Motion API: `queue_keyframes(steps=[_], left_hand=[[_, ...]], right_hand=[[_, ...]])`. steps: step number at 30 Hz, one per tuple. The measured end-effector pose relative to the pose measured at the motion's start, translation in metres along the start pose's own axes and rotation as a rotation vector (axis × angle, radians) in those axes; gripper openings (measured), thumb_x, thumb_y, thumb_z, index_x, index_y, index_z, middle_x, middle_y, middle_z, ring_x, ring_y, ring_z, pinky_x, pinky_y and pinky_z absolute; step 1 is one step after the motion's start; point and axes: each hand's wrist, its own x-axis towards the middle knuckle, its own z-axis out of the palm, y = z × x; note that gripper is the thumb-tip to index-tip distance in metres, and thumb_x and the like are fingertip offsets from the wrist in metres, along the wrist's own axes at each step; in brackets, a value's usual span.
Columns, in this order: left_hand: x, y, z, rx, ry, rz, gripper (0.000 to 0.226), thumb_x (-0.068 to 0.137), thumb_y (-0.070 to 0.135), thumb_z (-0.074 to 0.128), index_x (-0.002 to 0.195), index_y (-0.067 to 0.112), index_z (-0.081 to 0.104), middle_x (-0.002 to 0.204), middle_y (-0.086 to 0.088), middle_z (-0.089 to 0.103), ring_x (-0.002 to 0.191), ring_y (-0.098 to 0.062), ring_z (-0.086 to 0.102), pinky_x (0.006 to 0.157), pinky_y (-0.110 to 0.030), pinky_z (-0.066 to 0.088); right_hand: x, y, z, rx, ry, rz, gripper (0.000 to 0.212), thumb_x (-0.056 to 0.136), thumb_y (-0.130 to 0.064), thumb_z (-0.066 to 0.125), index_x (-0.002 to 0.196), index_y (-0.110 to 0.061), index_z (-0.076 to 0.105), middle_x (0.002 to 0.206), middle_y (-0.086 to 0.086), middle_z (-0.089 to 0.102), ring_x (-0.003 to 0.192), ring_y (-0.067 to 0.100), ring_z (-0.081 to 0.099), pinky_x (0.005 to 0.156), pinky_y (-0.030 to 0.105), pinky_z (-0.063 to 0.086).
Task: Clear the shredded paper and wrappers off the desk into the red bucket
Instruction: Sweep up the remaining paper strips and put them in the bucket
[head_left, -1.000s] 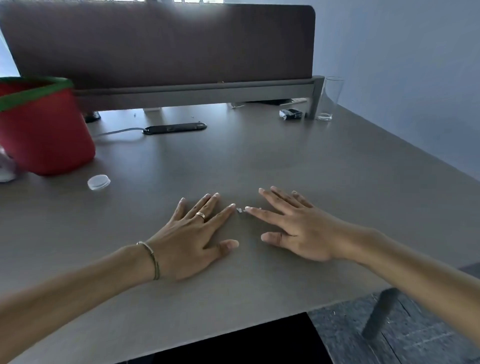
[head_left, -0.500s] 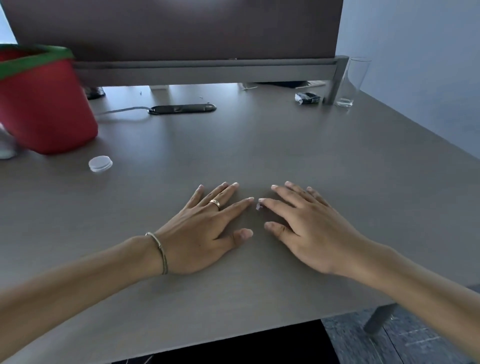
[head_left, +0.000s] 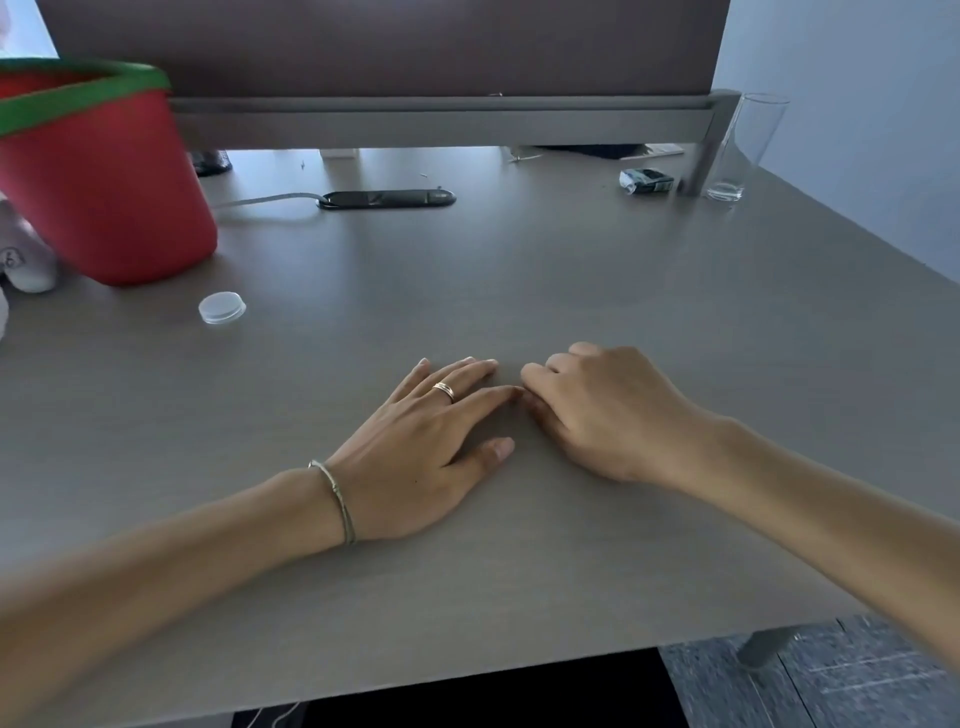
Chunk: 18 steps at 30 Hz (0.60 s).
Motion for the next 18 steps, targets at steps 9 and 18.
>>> queue_keyframes(steps=[9, 18], left_hand=[[-0.002, 0.000, -0.002, -0.052, 0.045, -0.036, 0.058, 0.096, 0.056, 0.032, 0.150, 0.034, 0.038, 0.163, 0.005, 0.027, 0.152, -0.010, 0.016, 0.126, -0.037, 0.008], [-0.002, -0.017, -0.020, -0.055, 0.118, -0.066, 0.044, 0.099, 0.051, 0.045, 0.141, 0.040, 0.049, 0.161, 0.008, 0.031, 0.149, -0.011, 0.023, 0.122, -0.031, 0.019]], right_hand=[[0.006, -0.003, -0.009, -0.106, -0.162, -0.059, 0.011, 0.101, -0.022, 0.039, 0.098, -0.020, 0.049, 0.096, 0.006, 0.070, 0.090, 0.034, 0.067, 0.062, 0.038, 0.033], [0.016, 0.033, -0.001, 0.788, -0.062, 0.199, 0.041, 0.105, -0.012, 0.052, 0.065, -0.017, 0.039, 0.058, -0.003, 0.038, 0.052, 0.007, 0.033, 0.059, 0.037, 0.032]])
